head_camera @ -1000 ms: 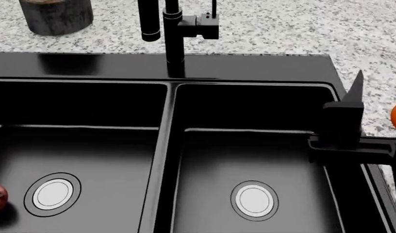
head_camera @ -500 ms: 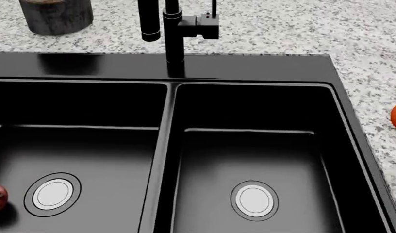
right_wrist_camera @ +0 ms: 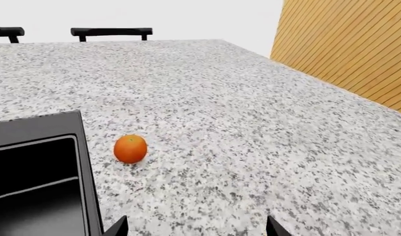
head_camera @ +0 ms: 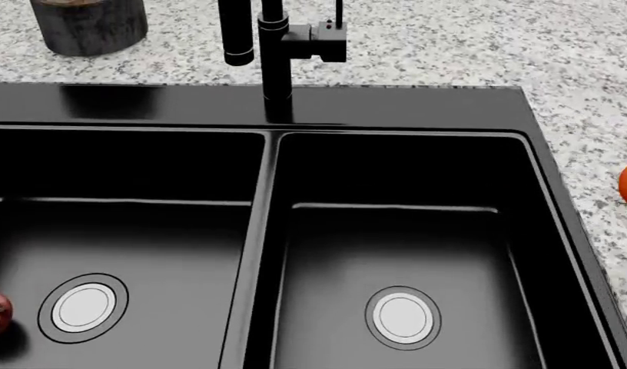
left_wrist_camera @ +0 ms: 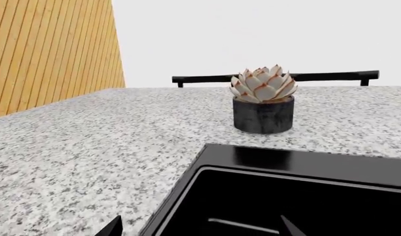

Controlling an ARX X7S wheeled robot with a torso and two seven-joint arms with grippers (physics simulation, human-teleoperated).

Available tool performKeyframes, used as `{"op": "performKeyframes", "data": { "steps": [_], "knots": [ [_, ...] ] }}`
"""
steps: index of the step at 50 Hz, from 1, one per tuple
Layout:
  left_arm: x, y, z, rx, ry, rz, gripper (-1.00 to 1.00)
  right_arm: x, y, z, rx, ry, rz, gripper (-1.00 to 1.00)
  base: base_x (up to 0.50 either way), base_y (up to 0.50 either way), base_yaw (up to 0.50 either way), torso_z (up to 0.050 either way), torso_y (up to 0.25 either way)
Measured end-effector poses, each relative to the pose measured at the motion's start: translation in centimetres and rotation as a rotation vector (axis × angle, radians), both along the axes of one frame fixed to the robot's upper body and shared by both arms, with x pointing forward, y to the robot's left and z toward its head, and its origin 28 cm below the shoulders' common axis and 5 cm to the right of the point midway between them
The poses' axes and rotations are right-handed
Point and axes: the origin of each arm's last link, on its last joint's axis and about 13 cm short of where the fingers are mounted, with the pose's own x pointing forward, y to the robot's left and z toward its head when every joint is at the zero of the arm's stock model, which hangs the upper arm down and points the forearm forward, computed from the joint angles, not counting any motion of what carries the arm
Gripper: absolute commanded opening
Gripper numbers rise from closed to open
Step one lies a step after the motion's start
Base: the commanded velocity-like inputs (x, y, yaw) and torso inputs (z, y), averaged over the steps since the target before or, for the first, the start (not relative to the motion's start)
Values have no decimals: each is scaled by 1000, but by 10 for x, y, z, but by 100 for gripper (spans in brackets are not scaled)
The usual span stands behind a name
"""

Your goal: Pick the jam from the counter and place it in the sink

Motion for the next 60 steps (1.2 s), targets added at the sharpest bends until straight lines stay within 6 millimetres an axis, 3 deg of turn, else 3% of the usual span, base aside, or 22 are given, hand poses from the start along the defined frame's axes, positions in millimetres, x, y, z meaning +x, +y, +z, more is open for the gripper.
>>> {"op": "performKeyframes", "data": {
  "steps": [46,60],
  "knots": [
    [-4,-5,3,3,9,4,100,-18,-1,-31,95,138,-20,100,0,0,0,0,0],
    [-2,-4,1,1,13,2,100,-9,-1,-38,113,157,-17,100,0,0,0,0,0]
  ]
}}
